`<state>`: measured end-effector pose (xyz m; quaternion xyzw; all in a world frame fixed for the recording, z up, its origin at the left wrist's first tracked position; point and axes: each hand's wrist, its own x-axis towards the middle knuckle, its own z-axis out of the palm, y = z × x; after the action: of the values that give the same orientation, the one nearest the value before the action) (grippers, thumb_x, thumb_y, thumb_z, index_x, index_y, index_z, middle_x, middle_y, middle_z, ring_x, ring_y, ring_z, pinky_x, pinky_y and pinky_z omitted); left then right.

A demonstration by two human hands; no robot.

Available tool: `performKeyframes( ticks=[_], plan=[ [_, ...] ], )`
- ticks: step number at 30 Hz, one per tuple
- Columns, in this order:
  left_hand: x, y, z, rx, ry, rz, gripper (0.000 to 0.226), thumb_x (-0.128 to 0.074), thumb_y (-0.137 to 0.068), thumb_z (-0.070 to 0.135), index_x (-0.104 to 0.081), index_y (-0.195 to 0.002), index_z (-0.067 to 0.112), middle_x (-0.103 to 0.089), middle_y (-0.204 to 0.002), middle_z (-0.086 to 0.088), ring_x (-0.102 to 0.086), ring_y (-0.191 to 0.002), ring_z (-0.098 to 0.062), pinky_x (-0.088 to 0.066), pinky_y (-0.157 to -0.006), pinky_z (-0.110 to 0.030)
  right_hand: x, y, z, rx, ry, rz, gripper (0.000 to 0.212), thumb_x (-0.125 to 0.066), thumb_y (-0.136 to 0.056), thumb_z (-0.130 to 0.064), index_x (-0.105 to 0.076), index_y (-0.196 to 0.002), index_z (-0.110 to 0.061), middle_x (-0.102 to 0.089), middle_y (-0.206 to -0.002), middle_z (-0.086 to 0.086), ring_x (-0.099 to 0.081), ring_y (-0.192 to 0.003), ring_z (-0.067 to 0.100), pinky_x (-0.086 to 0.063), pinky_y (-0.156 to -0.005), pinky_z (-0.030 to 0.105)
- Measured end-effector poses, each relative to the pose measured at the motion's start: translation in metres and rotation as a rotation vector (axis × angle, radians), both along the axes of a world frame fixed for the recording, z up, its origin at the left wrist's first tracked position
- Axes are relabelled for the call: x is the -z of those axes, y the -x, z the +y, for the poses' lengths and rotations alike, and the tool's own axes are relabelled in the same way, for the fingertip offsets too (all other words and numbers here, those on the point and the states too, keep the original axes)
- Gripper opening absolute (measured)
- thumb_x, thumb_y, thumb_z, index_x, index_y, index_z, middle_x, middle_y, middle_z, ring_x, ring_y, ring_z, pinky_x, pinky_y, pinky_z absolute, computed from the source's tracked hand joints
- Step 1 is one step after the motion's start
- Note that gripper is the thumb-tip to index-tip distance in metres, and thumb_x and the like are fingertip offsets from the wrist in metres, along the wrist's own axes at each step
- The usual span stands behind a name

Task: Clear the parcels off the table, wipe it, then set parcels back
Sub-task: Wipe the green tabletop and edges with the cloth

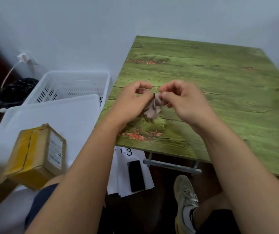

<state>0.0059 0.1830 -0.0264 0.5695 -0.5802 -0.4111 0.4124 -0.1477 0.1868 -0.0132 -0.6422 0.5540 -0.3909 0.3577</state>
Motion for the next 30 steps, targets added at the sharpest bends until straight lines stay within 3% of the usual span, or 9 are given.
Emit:
performKeyframes(
  ticks=[3,6,9,12,15,21,26,30],
  plan=[
    [-0.004,-0.002,0.001,0.164,-0.018,-0.055,0.037,-0.062,-0.086,0.013,-0.061,-0.117,0.033,-0.062,-0.109,0.011,-0.064,-0.095,-0.009,-0.054,-0.083,-0.031,-0.001,0.001,-0.005,0.003,0.01,0.061,0.019,-0.061,-0.09,-0.008,-0.065,-0.08,-0.023,-0.073,-0.087,0.007,-0.069,-0.088,0.027,-0.054,-0.086,0.048],
    [-0.001,0.001,0.001,0.274,0.036,-0.318,0.04,-0.064,-0.085,0.013,-0.059,-0.119,0.033,-0.064,-0.113,0.011,-0.062,-0.097,-0.012,-0.052,-0.086,-0.034,0.002,-0.003,-0.006,-0.11,-0.02,0.213,0.008,-0.063,-0.085,-0.01,-0.069,-0.089,-0.012,-0.073,-0.084,0.008,-0.068,-0.086,0.028,-0.053,-0.082,0.046],
    [0.006,0.003,0.0,0.188,0.113,-0.535,0.03,-0.064,-0.089,0.019,-0.062,-0.117,0.026,-0.065,-0.112,0.005,-0.06,-0.099,-0.016,-0.049,-0.09,-0.038,0.008,-0.005,-0.006,-0.171,0.025,0.429,0.016,-0.068,-0.086,-0.021,-0.069,-0.096,-0.009,-0.071,-0.088,0.008,-0.065,-0.084,0.026,-0.052,-0.077,0.04],
    [0.007,0.002,-0.001,0.09,0.127,-0.505,0.02,-0.061,-0.089,0.014,-0.067,-0.107,0.022,-0.067,-0.098,0.005,-0.063,-0.092,-0.018,-0.051,-0.085,-0.037,0.011,-0.002,-0.008,-0.127,0.082,0.507,0.005,-0.062,-0.09,-0.016,-0.066,-0.089,-0.013,-0.065,-0.086,0.0,-0.06,-0.086,0.023,-0.042,-0.07,0.031],
    [0.006,0.0,0.0,0.07,0.137,-0.523,0.018,-0.058,-0.089,0.011,-0.069,-0.101,0.019,-0.068,-0.091,0.005,-0.063,-0.089,-0.018,-0.05,-0.079,-0.035,0.014,-0.001,-0.009,-0.087,0.076,0.529,0.008,-0.057,-0.093,-0.015,-0.062,-0.088,-0.017,-0.06,-0.087,-0.002,-0.056,-0.088,0.02,-0.035,-0.068,0.028],
    [0.002,0.0,-0.001,-0.074,0.208,-0.431,0.011,-0.056,-0.096,0.025,-0.063,-0.09,0.019,-0.062,-0.086,0.007,-0.054,-0.078,-0.011,-0.038,-0.063,-0.024,0.011,-0.001,-0.011,0.08,0.097,0.324,0.006,-0.047,-0.101,-0.019,-0.048,-0.095,-0.019,-0.057,-0.083,-0.003,-0.052,-0.082,0.019,-0.031,-0.066,0.031],
    [0.0,0.0,-0.003,-0.117,0.233,-0.292,0.013,-0.051,-0.1,0.028,-0.054,-0.088,0.025,-0.057,-0.083,0.015,-0.052,-0.075,-0.002,-0.035,-0.062,-0.016,0.009,-0.003,-0.009,0.053,0.199,0.228,0.003,-0.045,-0.102,-0.02,-0.044,-0.1,-0.02,-0.052,-0.07,-0.003,-0.046,-0.063,0.013,-0.034,-0.061,0.035],
    [-0.003,-0.009,-0.006,-0.25,0.297,-0.191,0.018,-0.053,-0.098,0.027,-0.053,-0.081,0.033,-0.06,-0.084,0.014,-0.057,-0.084,-0.012,-0.043,-0.074,-0.027,0.007,0.003,-0.009,-0.082,0.229,0.207,0.011,-0.056,-0.099,-0.025,-0.05,-0.107,-0.021,-0.047,-0.063,-0.007,-0.04,-0.053,0.003,-0.03,-0.054,0.027]
  ],
)
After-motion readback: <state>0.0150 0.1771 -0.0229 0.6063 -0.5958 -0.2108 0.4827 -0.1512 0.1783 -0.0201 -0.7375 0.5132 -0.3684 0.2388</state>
